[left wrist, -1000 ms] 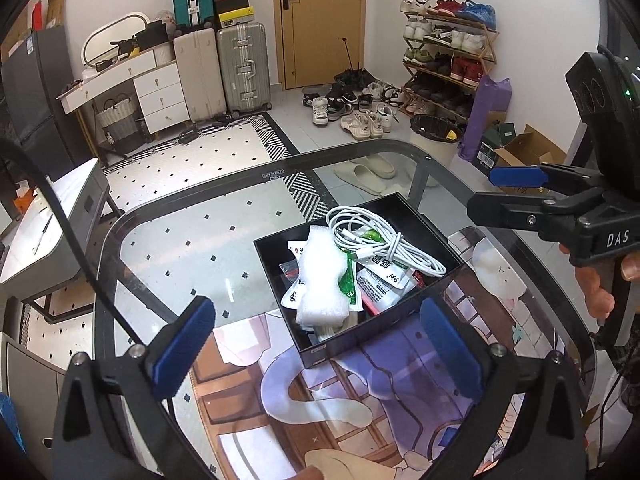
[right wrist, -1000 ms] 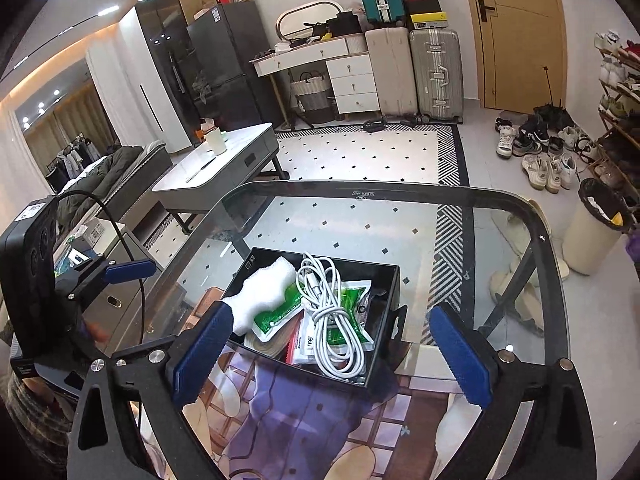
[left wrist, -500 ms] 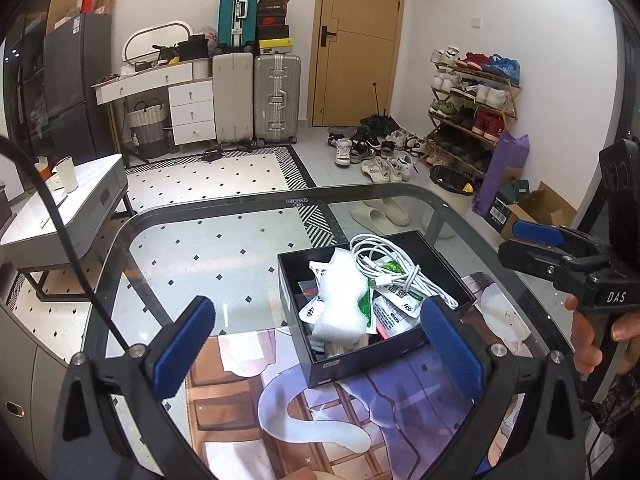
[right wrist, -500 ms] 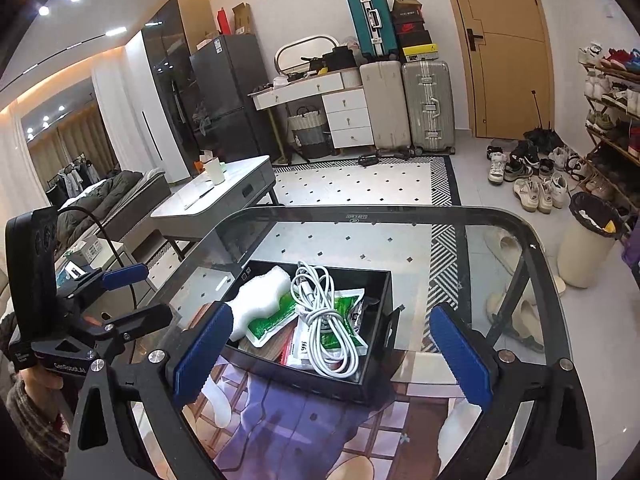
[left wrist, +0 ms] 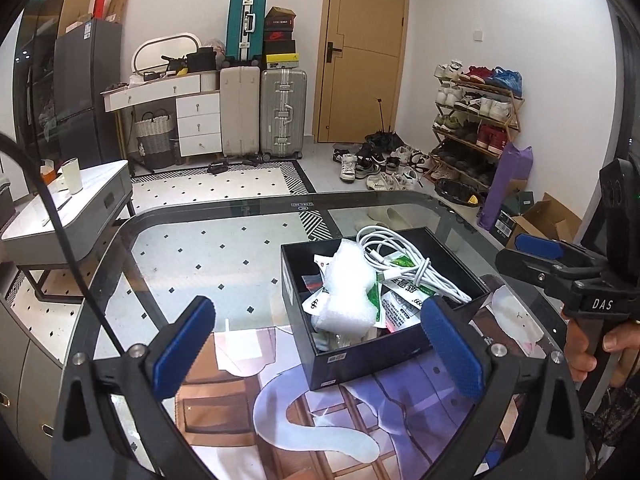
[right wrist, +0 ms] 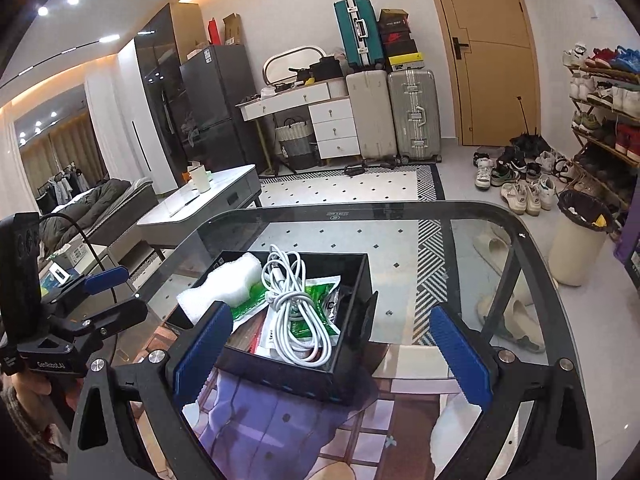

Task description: Organize soft objects

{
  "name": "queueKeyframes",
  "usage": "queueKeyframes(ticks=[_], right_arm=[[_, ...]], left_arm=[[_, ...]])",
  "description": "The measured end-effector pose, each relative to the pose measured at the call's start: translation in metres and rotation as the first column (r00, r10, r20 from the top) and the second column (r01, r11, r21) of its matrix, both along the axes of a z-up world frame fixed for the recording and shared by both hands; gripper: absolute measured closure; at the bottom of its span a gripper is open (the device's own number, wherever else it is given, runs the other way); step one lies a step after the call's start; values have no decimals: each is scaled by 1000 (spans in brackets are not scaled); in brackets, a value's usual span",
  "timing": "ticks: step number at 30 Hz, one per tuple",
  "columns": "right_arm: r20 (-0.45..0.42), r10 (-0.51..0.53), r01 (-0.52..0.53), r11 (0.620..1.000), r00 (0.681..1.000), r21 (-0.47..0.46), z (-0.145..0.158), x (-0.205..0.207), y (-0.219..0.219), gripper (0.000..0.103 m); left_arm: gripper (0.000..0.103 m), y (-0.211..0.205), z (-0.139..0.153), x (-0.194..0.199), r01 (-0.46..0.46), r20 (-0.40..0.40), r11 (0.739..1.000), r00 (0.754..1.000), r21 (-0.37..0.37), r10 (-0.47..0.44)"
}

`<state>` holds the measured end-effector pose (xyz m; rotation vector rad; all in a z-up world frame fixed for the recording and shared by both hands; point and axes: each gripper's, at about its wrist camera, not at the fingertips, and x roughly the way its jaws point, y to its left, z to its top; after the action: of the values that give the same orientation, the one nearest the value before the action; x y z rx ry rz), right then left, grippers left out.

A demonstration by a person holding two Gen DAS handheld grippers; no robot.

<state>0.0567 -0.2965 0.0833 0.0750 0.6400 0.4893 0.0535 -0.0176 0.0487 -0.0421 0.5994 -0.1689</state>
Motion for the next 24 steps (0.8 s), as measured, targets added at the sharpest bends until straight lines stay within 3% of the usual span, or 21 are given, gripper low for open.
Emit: queueKeyframes(ticks=[24], right_arm=[[81,3,0,999,997,-34,-35,-15,7,3]], left_arm=[[0,-4,-34,-11,-16,62,1000,998,-10,16]])
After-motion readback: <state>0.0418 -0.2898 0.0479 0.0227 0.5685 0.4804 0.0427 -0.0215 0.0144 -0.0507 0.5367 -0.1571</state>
